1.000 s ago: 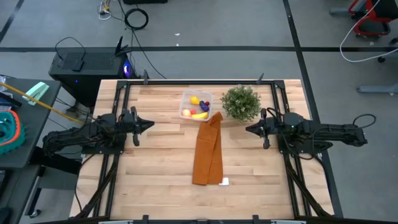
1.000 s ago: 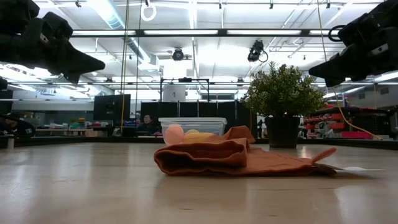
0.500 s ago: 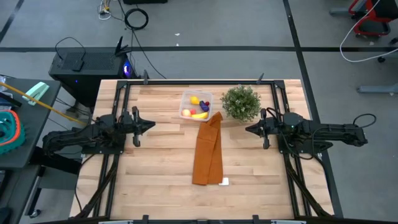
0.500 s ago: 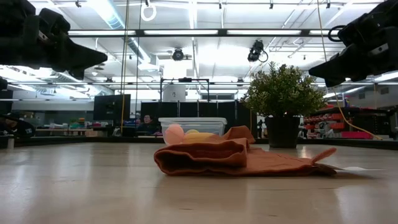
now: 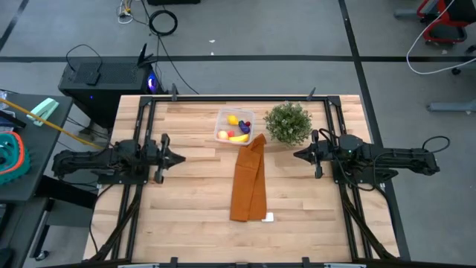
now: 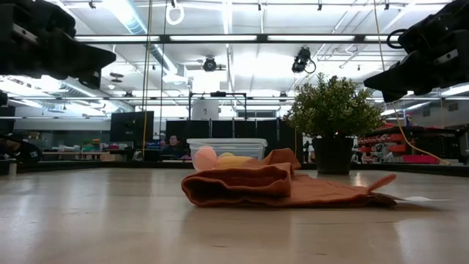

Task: Pick and placing Produce into tupperware
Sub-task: Return to Home Position

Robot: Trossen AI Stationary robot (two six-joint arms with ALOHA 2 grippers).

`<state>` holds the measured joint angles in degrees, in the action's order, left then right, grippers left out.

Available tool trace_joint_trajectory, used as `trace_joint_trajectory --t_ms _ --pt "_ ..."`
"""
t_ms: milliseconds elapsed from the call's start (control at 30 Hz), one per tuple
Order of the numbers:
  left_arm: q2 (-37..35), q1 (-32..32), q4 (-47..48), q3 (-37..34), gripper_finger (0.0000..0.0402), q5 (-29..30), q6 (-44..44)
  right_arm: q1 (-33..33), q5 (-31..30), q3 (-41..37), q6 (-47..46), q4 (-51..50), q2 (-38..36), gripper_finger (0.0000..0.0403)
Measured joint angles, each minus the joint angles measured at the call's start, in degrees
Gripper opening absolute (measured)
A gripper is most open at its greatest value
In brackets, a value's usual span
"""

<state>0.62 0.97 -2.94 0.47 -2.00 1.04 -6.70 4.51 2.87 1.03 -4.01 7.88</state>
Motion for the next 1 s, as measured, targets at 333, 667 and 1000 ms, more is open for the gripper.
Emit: trace_joint_trajectory --t_ms 333,667,1000 --pt "0.09 0.5 0.0 0.0 0.004 3.23 0.38 0.0 0.02 0.0 0.42 -0.31 0.0 0.0016" --pt "0.09 0.5 0.0 0.0 0.0028 3.25 1.29 0.02 0.02 -0.02 0.56 -0.28 0.0 0.0016" --pt "0.09 0.5 -0.02 0.0 0.0039 3.28 1.27 0.0 0.02 -0.02 0.62 -0.28 0.0 0.0016"
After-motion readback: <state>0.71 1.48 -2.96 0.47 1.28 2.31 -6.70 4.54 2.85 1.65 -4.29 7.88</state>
